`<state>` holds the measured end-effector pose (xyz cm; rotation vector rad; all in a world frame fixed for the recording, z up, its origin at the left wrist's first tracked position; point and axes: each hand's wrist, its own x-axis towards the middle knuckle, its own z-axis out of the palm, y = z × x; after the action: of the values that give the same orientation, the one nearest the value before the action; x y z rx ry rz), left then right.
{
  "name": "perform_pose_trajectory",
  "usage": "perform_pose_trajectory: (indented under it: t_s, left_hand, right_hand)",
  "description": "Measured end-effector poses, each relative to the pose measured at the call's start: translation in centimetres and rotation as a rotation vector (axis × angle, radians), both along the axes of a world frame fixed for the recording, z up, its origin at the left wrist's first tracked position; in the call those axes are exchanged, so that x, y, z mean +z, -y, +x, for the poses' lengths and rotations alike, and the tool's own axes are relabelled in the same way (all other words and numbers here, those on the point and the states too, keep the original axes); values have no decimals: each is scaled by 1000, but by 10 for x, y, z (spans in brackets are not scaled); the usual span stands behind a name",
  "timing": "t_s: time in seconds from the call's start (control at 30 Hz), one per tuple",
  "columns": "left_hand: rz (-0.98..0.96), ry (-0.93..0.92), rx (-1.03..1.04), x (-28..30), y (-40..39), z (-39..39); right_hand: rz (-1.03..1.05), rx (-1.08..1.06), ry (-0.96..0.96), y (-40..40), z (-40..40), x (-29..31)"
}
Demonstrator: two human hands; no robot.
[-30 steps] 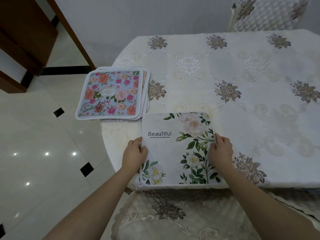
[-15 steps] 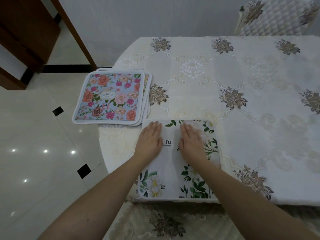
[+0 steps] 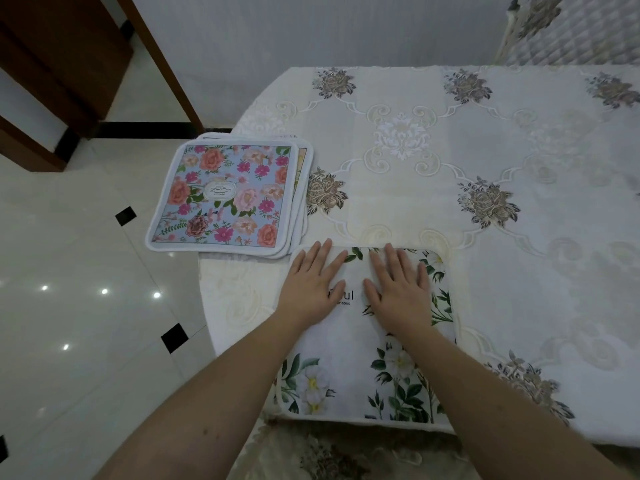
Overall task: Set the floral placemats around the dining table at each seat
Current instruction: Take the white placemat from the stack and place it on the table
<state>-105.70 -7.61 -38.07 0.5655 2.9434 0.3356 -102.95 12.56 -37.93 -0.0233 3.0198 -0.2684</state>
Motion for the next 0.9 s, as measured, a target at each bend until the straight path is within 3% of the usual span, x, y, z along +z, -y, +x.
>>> perform_pose_trajectory:
  t_s: [0.6,0.77,0.9]
  left_hand:
    - [-56,-36,116,3,41,19]
    - [-87,-36,135,20,9,27]
    - [22,-15,62,18,-39,60]
  right_hand:
    - [-40,-162,24,-70,23,4]
    - [-76,-163,0,-43,27,16]
    - [-114,-37,-38,11,49,18]
